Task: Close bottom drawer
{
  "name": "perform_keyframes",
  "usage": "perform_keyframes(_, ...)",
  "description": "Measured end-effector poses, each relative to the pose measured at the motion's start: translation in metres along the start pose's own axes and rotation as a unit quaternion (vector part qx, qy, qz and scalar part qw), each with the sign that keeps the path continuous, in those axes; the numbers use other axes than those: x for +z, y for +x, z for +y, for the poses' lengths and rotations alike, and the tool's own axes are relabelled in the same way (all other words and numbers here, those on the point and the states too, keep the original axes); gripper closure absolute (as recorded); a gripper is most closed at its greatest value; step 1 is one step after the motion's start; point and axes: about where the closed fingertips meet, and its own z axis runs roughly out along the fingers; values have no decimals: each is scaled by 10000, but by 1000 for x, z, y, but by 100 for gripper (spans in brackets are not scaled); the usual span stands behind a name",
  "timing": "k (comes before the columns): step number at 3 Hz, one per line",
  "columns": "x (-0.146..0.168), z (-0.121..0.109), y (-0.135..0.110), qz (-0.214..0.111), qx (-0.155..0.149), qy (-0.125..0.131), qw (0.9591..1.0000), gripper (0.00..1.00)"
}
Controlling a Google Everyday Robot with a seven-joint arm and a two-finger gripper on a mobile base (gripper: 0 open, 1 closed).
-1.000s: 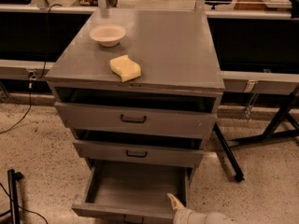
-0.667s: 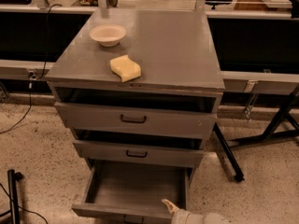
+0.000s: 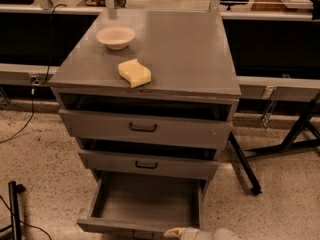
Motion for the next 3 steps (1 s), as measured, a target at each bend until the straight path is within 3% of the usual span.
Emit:
perform_keyframes(1,14,7,17,50,72,-72,9999,89)
perform_keyframes(2,23,15,33,39,196,-128,9997,100)
perform_keyframes(3,23,15,34,36,201,-127,9997,100)
